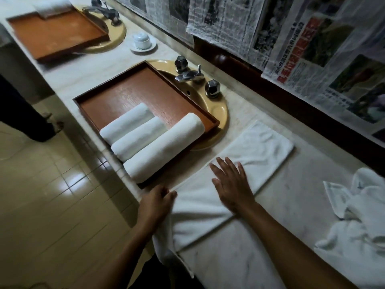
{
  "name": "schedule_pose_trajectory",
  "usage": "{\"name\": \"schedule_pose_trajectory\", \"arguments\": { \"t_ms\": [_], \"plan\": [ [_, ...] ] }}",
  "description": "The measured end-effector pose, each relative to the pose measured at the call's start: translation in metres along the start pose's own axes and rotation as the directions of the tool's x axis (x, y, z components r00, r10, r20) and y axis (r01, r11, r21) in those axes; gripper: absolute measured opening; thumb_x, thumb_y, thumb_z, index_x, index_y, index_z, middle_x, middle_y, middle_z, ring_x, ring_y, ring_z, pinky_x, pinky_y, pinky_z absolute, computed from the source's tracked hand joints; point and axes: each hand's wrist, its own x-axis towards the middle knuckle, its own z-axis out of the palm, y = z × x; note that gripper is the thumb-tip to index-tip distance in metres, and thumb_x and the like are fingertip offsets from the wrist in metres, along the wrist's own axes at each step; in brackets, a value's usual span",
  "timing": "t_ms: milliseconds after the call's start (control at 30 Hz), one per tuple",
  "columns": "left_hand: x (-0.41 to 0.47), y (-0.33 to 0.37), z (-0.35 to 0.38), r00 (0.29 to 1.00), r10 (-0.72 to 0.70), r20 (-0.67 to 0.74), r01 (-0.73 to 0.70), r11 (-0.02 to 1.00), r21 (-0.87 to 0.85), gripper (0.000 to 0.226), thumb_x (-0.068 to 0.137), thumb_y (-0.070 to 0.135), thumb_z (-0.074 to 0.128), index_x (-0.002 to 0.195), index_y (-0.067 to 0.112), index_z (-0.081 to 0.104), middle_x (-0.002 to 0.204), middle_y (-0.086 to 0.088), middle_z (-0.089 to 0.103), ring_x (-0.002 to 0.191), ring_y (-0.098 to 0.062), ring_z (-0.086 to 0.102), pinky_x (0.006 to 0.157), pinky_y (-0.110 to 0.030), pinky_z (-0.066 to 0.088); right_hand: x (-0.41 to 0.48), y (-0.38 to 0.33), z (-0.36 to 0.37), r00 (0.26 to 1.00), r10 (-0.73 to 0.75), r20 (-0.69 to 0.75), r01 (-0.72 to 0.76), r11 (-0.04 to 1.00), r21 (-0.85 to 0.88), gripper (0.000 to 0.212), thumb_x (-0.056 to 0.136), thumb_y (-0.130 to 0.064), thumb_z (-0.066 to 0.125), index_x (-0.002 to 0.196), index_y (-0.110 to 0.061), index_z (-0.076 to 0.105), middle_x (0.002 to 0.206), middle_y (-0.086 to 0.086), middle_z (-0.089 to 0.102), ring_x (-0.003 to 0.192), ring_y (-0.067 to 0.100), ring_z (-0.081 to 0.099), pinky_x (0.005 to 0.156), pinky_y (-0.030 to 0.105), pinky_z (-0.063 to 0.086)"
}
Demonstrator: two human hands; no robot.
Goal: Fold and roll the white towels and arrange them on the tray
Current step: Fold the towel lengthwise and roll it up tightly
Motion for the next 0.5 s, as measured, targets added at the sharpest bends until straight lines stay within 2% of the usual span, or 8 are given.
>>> {"name": "schedule_pose_trajectory", "arguments": {
  "t_ms": [100,200,267,367,433,467,500],
  "plan": [
    [0.001,0.002,0.002,0.999,-0.041,-0.011,0.042,0.998,0.049,0.036,0.090,0.046,0.071,0.070,0.021,0.054,0.066,0.005,0.060,0.068,-0.017,0.058,0.058,-0.032,0.037,-0.001,0.000,0.002,1.000,0.010,-0.027,-0.010,1.000,0.000,0.052,0.102,-0.043,0.041,0.152,-0.030,0.046,0.165,0.001,0.034,0.154,0.027,0.025,0.123,0.057,0.019],
    [0.007,-0.001,0.003,0.999,-0.048,0.010,0.047,0.997,0.061,0.039,0.090,0.049,0.070,0.071,0.018,0.056,0.066,0.004,0.061,0.066,-0.015,0.058,0.057,-0.032,0.034,-0.001,-0.016,0.000,0.991,0.051,-0.127,-0.052,0.999,-0.004,0.047,0.099,-0.038,0.051,0.144,-0.029,0.056,0.161,0.013,0.038,0.151,0.037,0.030,0.119,0.061,0.024],
    [0.009,-0.007,0.004,0.998,-0.054,0.034,0.053,0.998,0.044,0.040,0.089,0.052,0.070,0.072,0.019,0.056,0.066,0.004,0.062,0.065,-0.016,0.059,0.056,-0.032,0.035,-0.006,-0.040,0.003,0.987,-0.021,-0.159,0.026,0.999,0.029,0.041,0.097,-0.033,0.058,0.138,-0.027,0.061,0.156,0.016,0.045,0.146,0.038,0.038,0.117,0.061,0.027],
    [0.010,-0.006,0.003,0.991,-0.090,0.100,0.089,0.996,0.009,0.040,0.089,0.051,0.072,0.072,0.018,0.058,0.067,0.004,0.063,0.063,-0.015,0.059,0.054,-0.030,0.036,-0.019,-0.066,0.016,0.991,-0.094,-0.091,0.103,0.989,0.109,0.039,0.100,-0.036,0.050,0.137,-0.029,0.061,0.153,0.007,0.049,0.145,0.030,0.042,0.117,0.058,0.029],
    [0.008,-0.004,-0.009,0.956,-0.124,0.266,0.177,0.967,-0.182,0.038,0.088,0.048,0.076,0.072,0.016,0.063,0.068,0.002,0.064,0.062,-0.013,0.058,0.057,-0.028,0.041,-0.025,-0.064,0.019,0.994,-0.075,-0.077,0.084,0.988,0.127,0.042,0.102,-0.039,0.043,0.141,-0.030,0.058,0.157,0.002,0.046,0.149,0.024,0.037,0.120,0.054,0.026],
    [0.005,-0.004,-0.017,0.902,-0.149,0.404,0.287,0.908,-0.305,0.036,0.086,0.047,0.079,0.073,0.015,0.067,0.071,-0.001,0.068,0.065,-0.014,0.062,0.062,-0.027,0.047,-0.026,-0.060,0.018,0.994,-0.079,-0.079,0.088,0.989,0.122,0.043,0.104,-0.039,0.041,0.142,-0.030,0.057,0.158,0.001,0.045,0.149,0.023,0.036,0.121,0.053,0.024],
    [0.000,-0.008,-0.024,0.831,-0.152,0.535,0.380,0.857,-0.347,0.033,0.084,0.046,0.081,0.078,0.014,0.071,0.078,-0.004,0.073,0.071,-0.018,0.067,0.068,-0.030,0.053,-0.027,-0.057,0.016,0.993,-0.093,-0.077,0.101,0.989,0.111,0.043,0.105,-0.039,0.039,0.143,-0.030,0.057,0.159,0.000,0.044,0.150,0.022,0.036,0.121,0.053,0.024]
  ]
}}
